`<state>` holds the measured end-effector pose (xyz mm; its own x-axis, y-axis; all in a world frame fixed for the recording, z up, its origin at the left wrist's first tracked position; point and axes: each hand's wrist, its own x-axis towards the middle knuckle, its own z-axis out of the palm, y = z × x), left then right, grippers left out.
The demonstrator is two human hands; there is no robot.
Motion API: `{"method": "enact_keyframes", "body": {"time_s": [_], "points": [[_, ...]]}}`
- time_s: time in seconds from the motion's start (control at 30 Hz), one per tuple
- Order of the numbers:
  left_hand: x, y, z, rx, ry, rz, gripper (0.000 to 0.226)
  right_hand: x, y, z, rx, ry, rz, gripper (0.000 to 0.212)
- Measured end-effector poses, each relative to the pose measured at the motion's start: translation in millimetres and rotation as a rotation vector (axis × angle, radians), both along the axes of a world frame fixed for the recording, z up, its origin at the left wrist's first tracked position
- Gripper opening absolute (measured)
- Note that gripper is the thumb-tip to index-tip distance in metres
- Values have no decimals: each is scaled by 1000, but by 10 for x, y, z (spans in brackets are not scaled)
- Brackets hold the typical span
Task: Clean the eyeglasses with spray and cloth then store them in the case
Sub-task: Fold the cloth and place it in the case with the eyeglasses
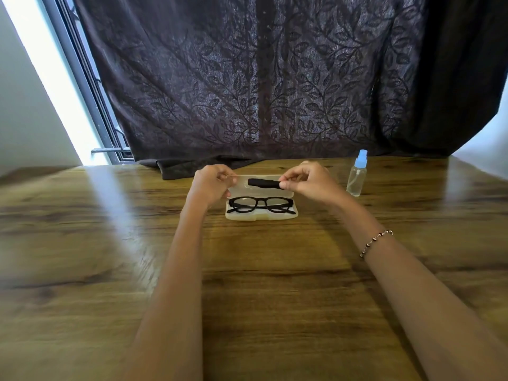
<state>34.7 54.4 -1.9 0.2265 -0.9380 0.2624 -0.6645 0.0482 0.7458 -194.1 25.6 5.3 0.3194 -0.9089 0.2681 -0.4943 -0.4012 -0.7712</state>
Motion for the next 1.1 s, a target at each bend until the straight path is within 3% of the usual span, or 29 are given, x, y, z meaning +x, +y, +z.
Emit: {"method": "enact_keyframes", "body": {"time_s": [0.2,0.67,1.1], "points": [[16,-20,-30,-11,6,1,9,-4,50,24,97,138,140,6],[35,-15,-46,-18,-2,1,9,140,136,3,-45,325,200,3],[11,16,-25,-1,-30,11,13,187,158,7,-129,190,190,15]]}}
